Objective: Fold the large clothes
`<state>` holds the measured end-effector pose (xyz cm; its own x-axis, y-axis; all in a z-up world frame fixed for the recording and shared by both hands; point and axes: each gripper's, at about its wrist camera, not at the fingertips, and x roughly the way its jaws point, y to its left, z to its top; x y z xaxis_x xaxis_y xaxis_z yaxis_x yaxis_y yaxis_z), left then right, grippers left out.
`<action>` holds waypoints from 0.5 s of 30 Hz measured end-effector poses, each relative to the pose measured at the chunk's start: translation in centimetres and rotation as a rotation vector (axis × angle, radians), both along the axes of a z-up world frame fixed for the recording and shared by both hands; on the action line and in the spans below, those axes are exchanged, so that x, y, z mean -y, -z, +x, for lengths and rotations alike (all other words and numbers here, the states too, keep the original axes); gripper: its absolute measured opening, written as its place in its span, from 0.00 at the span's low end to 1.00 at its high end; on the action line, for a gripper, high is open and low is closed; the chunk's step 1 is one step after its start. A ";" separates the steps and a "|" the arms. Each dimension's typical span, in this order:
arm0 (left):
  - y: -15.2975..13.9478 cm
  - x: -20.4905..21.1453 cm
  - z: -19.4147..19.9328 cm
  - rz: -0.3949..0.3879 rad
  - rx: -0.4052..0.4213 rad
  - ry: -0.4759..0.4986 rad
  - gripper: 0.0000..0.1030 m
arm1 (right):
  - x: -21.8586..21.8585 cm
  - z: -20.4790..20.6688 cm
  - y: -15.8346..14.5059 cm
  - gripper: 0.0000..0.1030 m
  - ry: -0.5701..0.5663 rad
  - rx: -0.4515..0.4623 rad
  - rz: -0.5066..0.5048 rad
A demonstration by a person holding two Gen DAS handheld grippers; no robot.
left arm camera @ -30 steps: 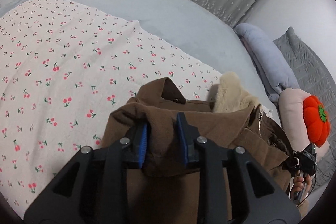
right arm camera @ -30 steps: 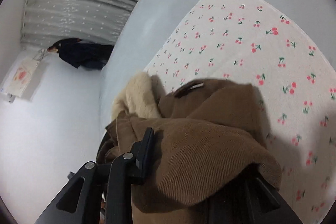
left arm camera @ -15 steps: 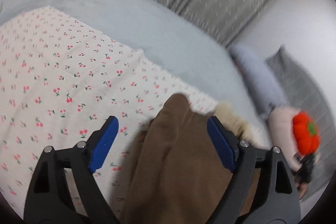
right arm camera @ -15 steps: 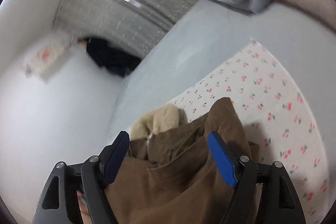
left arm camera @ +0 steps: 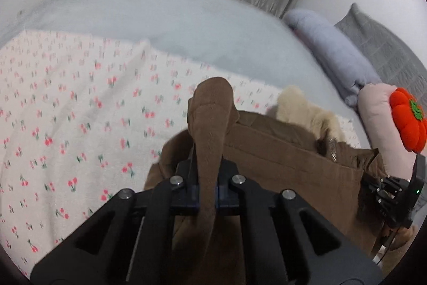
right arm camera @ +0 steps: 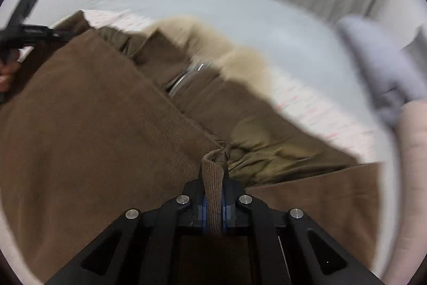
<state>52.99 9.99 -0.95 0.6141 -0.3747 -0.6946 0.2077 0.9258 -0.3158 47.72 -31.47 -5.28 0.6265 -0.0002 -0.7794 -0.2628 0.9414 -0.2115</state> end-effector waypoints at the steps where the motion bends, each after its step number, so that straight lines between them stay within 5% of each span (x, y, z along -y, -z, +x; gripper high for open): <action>1: -0.9 -0.4 -0.7 -0.044 0.055 -0.007 0.08 | -0.2 -0.7 -1.0 0.06 0.027 0.070 -0.018; 4: -2.2 -2.0 -2.0 -0.156 0.204 -0.075 0.08 | 0.0 -0.9 -4.4 0.06 0.113 0.284 0.001; 8: -0.4 -1.7 -0.3 -0.109 0.226 -0.166 0.08 | -0.4 3.1 -4.2 0.06 0.196 0.336 0.051; 12: 4.3 -0.7 3.0 0.023 0.117 -0.228 0.16 | -0.3 7.6 0.2 0.07 0.239 0.275 0.040; 15: 7.6 -0.7 5.2 0.065 -0.030 -0.282 0.27 | 1.2 10.7 4.9 0.12 0.317 0.111 0.070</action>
<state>58.24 10.70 -8.54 0.6664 -0.1462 -0.7311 -0.0698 0.9640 -0.2564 58.46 -32.70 -10.15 0.6850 -0.1574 -0.7113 0.0661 0.9858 -0.1544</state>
